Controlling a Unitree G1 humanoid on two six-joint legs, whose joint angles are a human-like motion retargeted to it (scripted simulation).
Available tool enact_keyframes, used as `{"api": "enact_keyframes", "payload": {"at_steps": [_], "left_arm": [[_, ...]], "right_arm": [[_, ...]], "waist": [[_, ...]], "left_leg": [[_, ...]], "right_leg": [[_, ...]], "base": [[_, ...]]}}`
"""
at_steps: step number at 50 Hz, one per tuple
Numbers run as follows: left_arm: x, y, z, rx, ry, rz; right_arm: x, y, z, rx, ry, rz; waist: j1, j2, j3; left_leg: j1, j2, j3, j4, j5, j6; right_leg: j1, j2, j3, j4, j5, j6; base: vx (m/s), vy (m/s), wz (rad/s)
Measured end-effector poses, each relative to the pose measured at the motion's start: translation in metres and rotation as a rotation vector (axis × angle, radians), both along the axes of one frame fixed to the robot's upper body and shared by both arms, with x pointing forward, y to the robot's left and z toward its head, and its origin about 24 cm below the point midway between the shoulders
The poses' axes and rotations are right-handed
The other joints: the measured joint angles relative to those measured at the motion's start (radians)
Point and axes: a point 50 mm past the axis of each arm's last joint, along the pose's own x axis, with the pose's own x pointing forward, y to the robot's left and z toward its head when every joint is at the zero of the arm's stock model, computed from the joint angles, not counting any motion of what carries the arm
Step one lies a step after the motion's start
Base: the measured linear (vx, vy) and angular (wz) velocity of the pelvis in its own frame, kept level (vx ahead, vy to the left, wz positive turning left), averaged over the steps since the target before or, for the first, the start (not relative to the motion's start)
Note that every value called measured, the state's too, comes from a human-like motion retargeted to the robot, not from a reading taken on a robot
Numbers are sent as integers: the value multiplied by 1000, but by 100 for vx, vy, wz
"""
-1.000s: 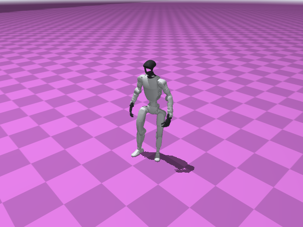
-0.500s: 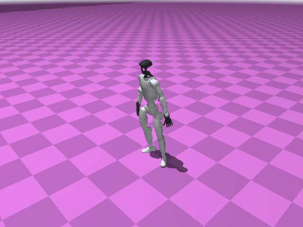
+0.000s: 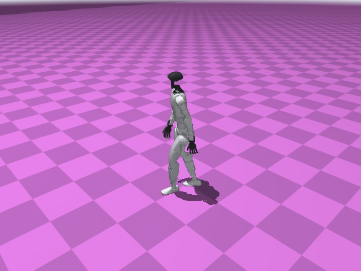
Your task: Kungfu
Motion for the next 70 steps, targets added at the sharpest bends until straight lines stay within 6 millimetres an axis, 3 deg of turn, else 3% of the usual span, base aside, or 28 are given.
{"api": "enact_keyframes", "payload": {"at_steps": [6,8,9,10,12,15,17,20,23,25,28,33,37,40,43,46,48,50,51,53,55,56,60,65,70], "left_arm": [[-20,11,4,-3,90,10],[-29,13,6,-2,126,45],[-34,15,8,1,144,64],[-38,16,9,4,162,82],[-50,21,13,20,205,122],[-64,30,19,30,285,189],[-47,43,17,51,281,182],[-10,52,11,92,192,171],[34,50,5,75,49,188],[68,41,2,19,-52,160],[129,18,2,-89,-226,43],[226,-10,29,-177,-520,-201],[269,-29,53,-184,-673,-414],[279,-39,62,-158,-747,-531],[268,-40,56,-119,-761,-559],[234,-31,38,-85,-683,-502],[202,-19,22,-66,-566,-430],[163,0,9,-41,-393,-345],[139,11,4,-25,-267,-308],[87,30,0,23,24,-265],[49,39,5,96,243,-176],[38,38,6,109,270,-78],[13,37,7,-25,216,269],[-17,25,6,-37,151,445],[-6,17,3,72,34,511]], "right_arm": [[-46,14,-17,-14,178,-76],[-66,17,-21,-31,265,-69],[-77,18,-22,-43,316,-56],[-88,18,-23,-54,369,-40],[-113,21,-24,-66,470,-1],[-156,33,-22,-59,610,11],[-163,36,-21,-24,616,-71],[-164,19,-19,5,590,-227],[-172,10,-18,-29,583,-294],[-181,9,-18,-51,597,-334],[-182,1,-17,-66,588,-430],[-165,-4,-19,-36,538,-473],[-148,-2,-21,-41,492,-424],[-132,-3,-22,-62,433,-374],[-117,-6,-22,-89,371,-310],[-102,-8,-21,-111,335,-241],[-96,-9,-21,-124,319,-203],[-95,-9,-21,-130,312,-174],[-101,-8,-21,-125,331,-172],[-118,-8,-22,-89,403,-209],[-117,-13,-20,-30,455,-229],[-109,-24,-18,-25,462,-191],[-72,-79,0,-126,429,1],[-55,-141,30,-386,328,104],[-31,-168,48,-570,314,98]], "waist": [[17,4,7],[23,-7,2],[29,-20,-4],[34,-36,-12],[34,-71,-35],[-30,-110,-88],[-71,-91,-94],[-55,-41,-85],[-37,7,-104],[-59,51,-116],[-160,81,-70],[-228,81,-19],[-261,62,3],[-263,58,25],[-247,63,34],[-241,56,41],[-260,45,43],[-300,27,31],[-292,36,-4],[-204,36,-80],[-115,24,-90],[-116,30,-67],[-203,80,-5],[-202,121,-50],[-205,156,8]], "left_leg": [[-48,-28,210,-164,6,37],[-33,-32,298,-194,-8,80],[-25,-37,311,-194,16,137],[-18,-45,310,-188,52,209],[-7,-57,264,-175,10,243],[-33,-65,143,-121,-29,192],[-48,31,106,-61,-54,117],[28,110,76,-60,-102,55],[73,156,75,-78,-131,58],[143,128,39,-128,-158,79],[271,48,-82,-174,-181,101],[353,8,-218,-171,-208,101],[410,-16,-320,-164,-235,95],[459,-8,-379,-164,-256,84],[492,9,-431,-157,-283,72],[518,7,-482,-141,-305,71],[534,4,-535,-131,-311,65],[539,2,-605,-114,-310,59],[520,14,-617,-100,-296,64],[459,41,-600,-54,-250,66],[409,60,-542,-19,-170,58],[401,73,-500,-15,-131,45],[363,130,-345,-19,-22,5],[318,185,-157,-84,33,-87],[321,199,-204,-122,24,-136]], "right_leg": [[58,54,8,5,0,38],[76,60,6,10,24,68],[82,57,16,14,44,89],[87,51,32,18,65,112],[95,43,77,42,129,181],[83,46,121,104,299,341],[10,151,41,179,442,341],[-69,216,-110,354,555,341],[-137,120,-236,507,471,341],[-168,57,-281,535,410,341],[-179,-45,-313,517,307,340],[-280,-172,-226,334,243,208],[-332,-251,-118,127,313,85],[-354,-301,-119,-15,334,80],[-374,-330,-133,-72,295,146],[-393,-323,-12,-11,311,149],[-366,-317,22,25,323,158],[-327,-331,-63,22,373,132],[-340,-316,-52,42,337,106],[-387,-303,-1,99,282,108],[-409,-318,-25,138,257,109],[-393,-320,-53,141,250,100],[-332,-336,-141,132,233,103],[-318,-355,-270,113,219,114],[-290,-359,-316,117,216,120]], "base": [[50,-24,-56],[66,-20,-64],[62,-18,-85],[76,-19,-89],[99,-20,-79],[97,-35,-13],[45,-95,66],[45,-57,15],[84,33,-2],[84,62,157],[70,35,300],[44,-14,198],[44,-36,184],[36,-37,151],[45,-55,105],[31,-47,104],[30,-66,157],[36,-75,180],[48,-94,138],[45,-82,73],[11,-42,69],[-9,-24,100],[-8,-16,168],[5,-13,135],[-15,21,62]]}}
